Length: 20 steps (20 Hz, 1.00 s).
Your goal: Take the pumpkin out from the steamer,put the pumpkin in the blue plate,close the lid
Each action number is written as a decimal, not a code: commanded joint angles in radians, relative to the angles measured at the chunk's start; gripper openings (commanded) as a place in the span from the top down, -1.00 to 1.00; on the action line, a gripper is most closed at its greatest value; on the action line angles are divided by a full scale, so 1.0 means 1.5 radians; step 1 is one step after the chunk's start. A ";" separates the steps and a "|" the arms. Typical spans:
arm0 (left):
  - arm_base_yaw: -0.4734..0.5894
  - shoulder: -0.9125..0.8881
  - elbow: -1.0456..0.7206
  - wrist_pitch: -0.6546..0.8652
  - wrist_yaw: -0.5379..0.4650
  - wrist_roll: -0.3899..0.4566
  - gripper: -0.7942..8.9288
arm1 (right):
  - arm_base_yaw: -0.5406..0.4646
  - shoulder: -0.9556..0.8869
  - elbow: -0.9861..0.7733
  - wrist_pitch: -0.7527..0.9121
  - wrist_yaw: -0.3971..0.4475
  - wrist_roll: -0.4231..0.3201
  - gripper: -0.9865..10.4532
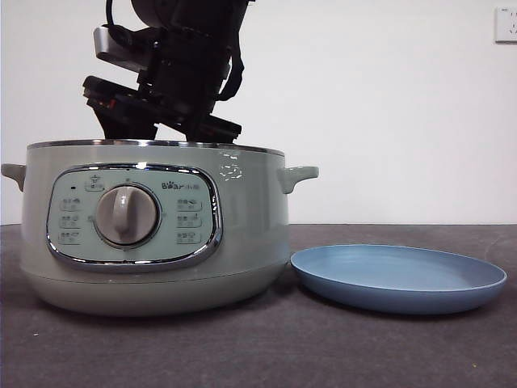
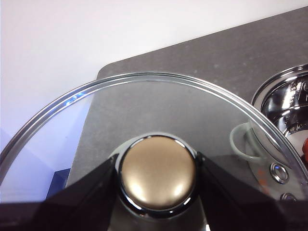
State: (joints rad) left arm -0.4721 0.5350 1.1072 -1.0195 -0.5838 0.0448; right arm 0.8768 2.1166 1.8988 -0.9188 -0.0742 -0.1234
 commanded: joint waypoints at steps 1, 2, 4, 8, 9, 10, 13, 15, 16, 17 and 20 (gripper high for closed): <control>0.000 -0.005 0.009 0.052 0.024 0.007 0.85 | 0.002 -0.047 0.002 0.001 0.002 0.010 0.85; 0.000 -0.003 0.009 0.064 0.031 0.007 0.85 | 0.001 -0.070 0.001 -0.007 0.002 0.013 0.85; 0.000 -0.003 0.009 0.083 0.048 0.008 0.85 | -0.009 -0.123 0.001 -0.049 0.005 0.014 0.85; 0.000 -0.003 0.009 0.126 0.064 0.008 0.85 | -0.073 -0.207 0.001 -0.210 0.105 0.061 0.85; 0.000 -0.003 0.009 0.131 0.064 0.008 0.85 | -0.093 -0.222 0.001 -0.249 0.127 0.087 0.85; 0.000 -0.003 0.009 0.131 0.067 0.008 0.85 | -0.113 -0.241 -0.004 -0.281 0.158 0.109 0.85; 0.000 -0.003 0.009 0.131 0.084 0.008 0.85 | -0.152 -0.308 -0.061 -0.291 0.248 0.172 0.85; 0.000 -0.003 0.009 0.131 0.100 0.007 0.85 | -0.168 -0.353 -0.116 -0.283 0.285 0.197 0.85; 0.000 -0.003 0.009 0.131 0.102 0.006 0.85 | -0.175 -0.375 -0.151 -0.265 0.286 0.199 0.85; 0.000 -0.003 0.009 0.131 0.105 0.006 0.85 | -0.180 -0.401 -0.191 -0.239 0.281 0.199 0.85; 0.000 -0.003 0.009 0.132 0.115 0.005 0.85 | -0.183 -0.464 -0.322 -0.127 0.275 0.198 0.85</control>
State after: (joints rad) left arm -0.4721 0.5400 1.1072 -0.8734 -0.4068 0.0448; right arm 0.6010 1.4189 1.4433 -1.1206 0.3401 0.1612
